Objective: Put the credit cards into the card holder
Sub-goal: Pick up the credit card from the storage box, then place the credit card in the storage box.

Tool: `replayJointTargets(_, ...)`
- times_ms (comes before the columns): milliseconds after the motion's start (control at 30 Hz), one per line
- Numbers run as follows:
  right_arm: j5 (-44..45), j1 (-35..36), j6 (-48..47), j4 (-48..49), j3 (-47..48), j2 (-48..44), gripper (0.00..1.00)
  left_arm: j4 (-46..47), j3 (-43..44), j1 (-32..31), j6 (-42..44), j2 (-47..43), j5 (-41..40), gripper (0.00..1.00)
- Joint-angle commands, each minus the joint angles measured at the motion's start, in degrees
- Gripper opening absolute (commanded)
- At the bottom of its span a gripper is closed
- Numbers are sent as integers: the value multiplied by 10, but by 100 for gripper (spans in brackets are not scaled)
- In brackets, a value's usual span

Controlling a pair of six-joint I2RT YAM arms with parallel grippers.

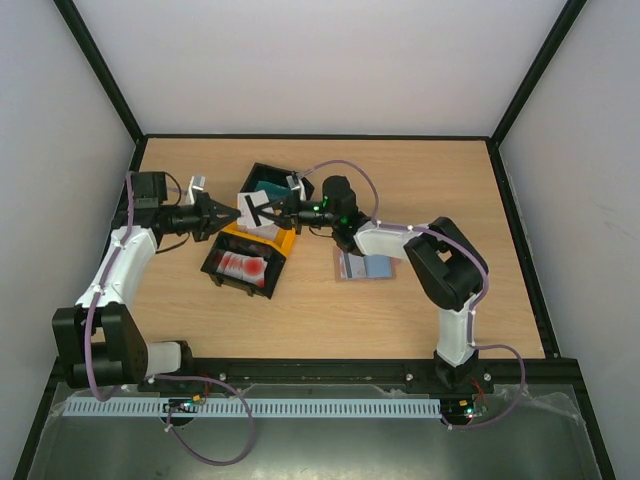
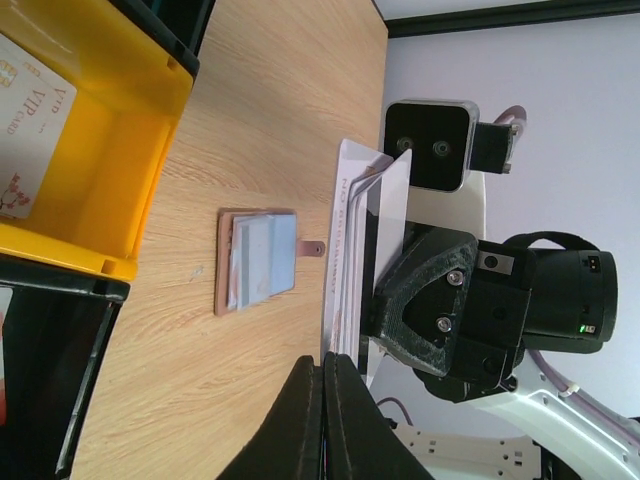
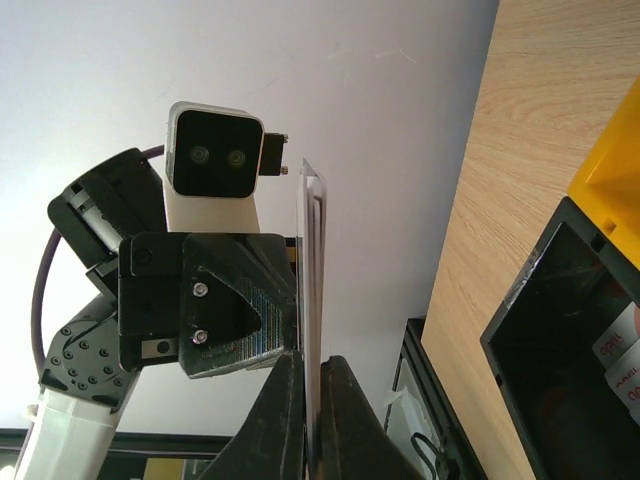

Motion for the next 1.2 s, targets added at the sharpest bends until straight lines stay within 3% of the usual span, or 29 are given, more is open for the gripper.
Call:
replayJointTargets(0,16,-31,-21,-18,-13,13,2,-20,3,38,12,-2,-54,2)
replayJointTargets(267,-17,-31,52,80,-27,38,8,26,-17,37,-22,7,-36,2)
replayJointTargets(367,-18,-31,45,60,-20,45,5,26,-22,37,-13,20,-40,2)
replayJointTargets(467,-8,-30,-19,-47,5,47,2,13,-21,37,5,27,-57,2)
replayJointTargets(700,82,-16,-272,-384,118,69,2,-2,-6,26,40,25,-76,2)
replayJointTargets(933,197,10,-400,-566,222,117,5,-11,9,-2,52,23,-102,2)
replayJointTargets(1067,229,20,-425,-623,270,134,16,-12,10,-14,52,25,-111,2)
replayJointTargets(1167,263,21,-426,-658,295,132,35,-14,9,-22,52,24,-119,2)
